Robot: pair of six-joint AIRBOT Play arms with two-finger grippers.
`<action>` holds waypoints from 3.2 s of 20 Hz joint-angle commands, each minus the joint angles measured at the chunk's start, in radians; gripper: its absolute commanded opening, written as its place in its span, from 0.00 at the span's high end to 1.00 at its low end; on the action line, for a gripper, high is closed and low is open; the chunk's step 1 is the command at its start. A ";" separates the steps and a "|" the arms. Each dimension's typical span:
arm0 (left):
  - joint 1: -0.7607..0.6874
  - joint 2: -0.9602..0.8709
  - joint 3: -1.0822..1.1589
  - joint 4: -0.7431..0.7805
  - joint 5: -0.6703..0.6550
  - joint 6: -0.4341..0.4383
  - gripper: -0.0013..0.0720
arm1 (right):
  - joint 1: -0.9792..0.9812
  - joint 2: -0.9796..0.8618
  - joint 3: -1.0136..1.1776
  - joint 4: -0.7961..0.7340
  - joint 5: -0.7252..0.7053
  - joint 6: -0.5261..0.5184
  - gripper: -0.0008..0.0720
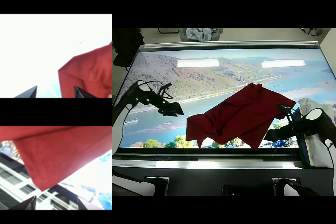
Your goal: Fold the shirts.
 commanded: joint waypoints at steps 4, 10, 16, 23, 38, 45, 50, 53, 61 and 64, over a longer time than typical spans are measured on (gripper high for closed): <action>-0.061 -0.082 -0.016 -0.072 0.009 0.057 0.23 | 0.000 0.003 -0.040 0.035 0.003 -0.019 0.14; -0.094 -0.126 -0.016 -0.077 0.031 0.064 0.27 | 0.000 0.003 -0.042 0.032 0.003 -0.019 0.14; -0.100 -0.123 0.003 -0.129 -0.038 0.106 0.94 | 0.002 0.002 -0.185 0.154 -0.161 -0.015 0.13; -0.100 -0.052 0.007 -0.141 -0.040 0.105 0.94 | 0.117 -0.089 -0.252 0.317 -0.298 -0.015 0.13; 0.111 0.773 0.568 -0.113 0.486 -0.154 0.94 | 0.217 0.427 1.066 -0.509 -0.383 0.132 0.93; 0.106 0.944 0.569 -0.097 0.506 -0.169 0.94 | 0.218 0.473 1.155 -0.469 -0.307 0.196 0.92; 0.106 0.896 0.567 -0.038 0.478 -0.162 0.94 | 0.218 0.389 1.155 -0.473 -0.072 0.195 0.92; 0.106 0.786 0.565 -0.005 0.382 -0.137 0.94 | 0.218 0.238 1.152 -0.472 0.109 0.196 0.92; 0.105 0.226 0.494 -0.007 0.127 -0.060 0.94 | 0.218 -0.399 1.053 -0.402 -0.050 0.208 0.92; 0.098 0.024 0.476 -0.008 0.119 -0.064 0.93 | 0.218 -0.563 1.053 -0.262 -0.190 0.280 0.92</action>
